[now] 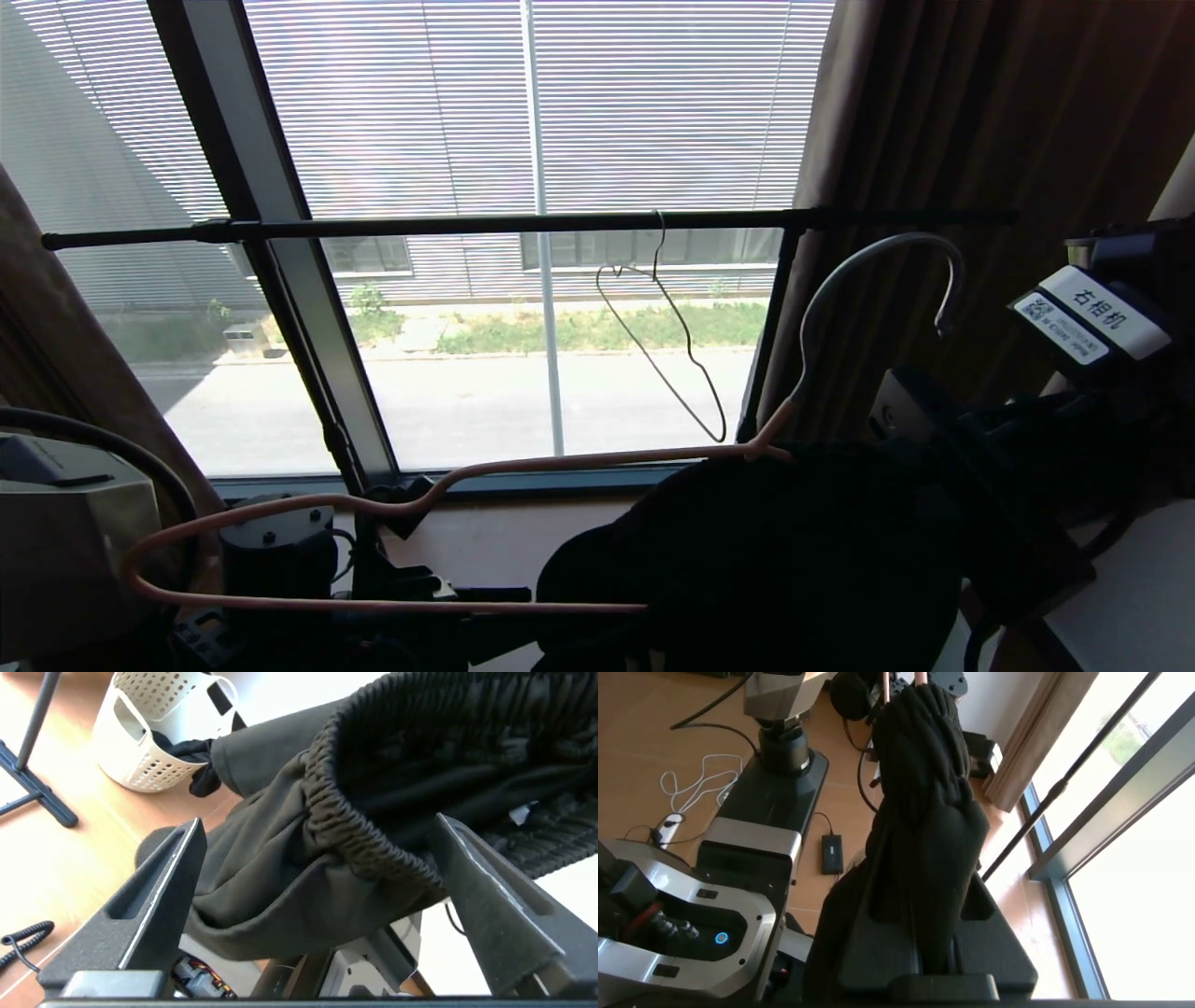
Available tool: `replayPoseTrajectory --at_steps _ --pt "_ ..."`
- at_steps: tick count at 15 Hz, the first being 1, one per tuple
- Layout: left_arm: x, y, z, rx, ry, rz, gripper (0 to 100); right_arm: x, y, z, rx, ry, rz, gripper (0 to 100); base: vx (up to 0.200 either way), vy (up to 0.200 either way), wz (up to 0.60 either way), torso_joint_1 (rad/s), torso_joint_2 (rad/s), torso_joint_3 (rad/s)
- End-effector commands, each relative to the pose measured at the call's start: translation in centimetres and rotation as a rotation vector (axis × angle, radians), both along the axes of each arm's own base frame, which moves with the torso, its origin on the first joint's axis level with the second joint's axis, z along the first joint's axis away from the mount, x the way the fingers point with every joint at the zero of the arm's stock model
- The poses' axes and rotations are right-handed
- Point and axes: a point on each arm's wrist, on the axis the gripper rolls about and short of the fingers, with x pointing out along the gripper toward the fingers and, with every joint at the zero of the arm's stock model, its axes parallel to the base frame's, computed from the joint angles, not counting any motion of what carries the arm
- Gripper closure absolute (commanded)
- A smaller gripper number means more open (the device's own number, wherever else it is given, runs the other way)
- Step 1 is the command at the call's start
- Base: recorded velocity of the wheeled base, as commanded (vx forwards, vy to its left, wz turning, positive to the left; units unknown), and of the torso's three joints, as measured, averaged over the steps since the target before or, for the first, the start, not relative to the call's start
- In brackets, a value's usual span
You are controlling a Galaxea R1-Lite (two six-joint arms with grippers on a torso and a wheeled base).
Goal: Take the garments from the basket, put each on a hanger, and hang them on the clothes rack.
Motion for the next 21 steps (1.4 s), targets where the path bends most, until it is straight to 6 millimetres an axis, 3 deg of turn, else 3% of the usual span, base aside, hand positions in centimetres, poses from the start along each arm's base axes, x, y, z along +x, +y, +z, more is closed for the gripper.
replayPoseTrajectory --at_steps 1,2,9,12,15,21 --pt "0.0 0.0 -0.2 0.005 0.003 0.000 0 -0.3 0.0 0.3 0.006 -0.011 0.006 100 0.000 0.000 0.00 0.000 0.00 0.000" --pt "0.0 0.0 -0.2 0.006 0.005 0.000 100 -0.5 0.1 0.3 0.006 -0.011 0.012 100 0.000 0.000 0.00 0.000 0.00 0.000" --pt "0.7 0.7 -0.1 0.001 -0.006 0.038 100 -0.4 -0.1 0.0 0.002 -0.001 0.010 100 0.000 0.000 0.00 0.000 0.00 0.000" --pt "2.0 2.8 0.4 -0.003 -0.054 0.131 100 0.6 -2.2 -0.9 -0.014 0.029 -0.093 100 0.000 0.000 0.00 0.000 0.00 0.000" --pt "2.2 3.7 1.0 0.009 -0.117 0.158 100 1.0 -4.2 -2.4 -0.040 0.075 -0.189 100 0.000 0.000 0.00 0.000 0.00 0.000" --pt "2.6 4.4 1.6 0.001 -0.147 0.192 100 0.8 -5.0 -4.8 -0.133 0.127 -0.304 100 0.000 0.000 0.00 0.000 0.00 0.000"
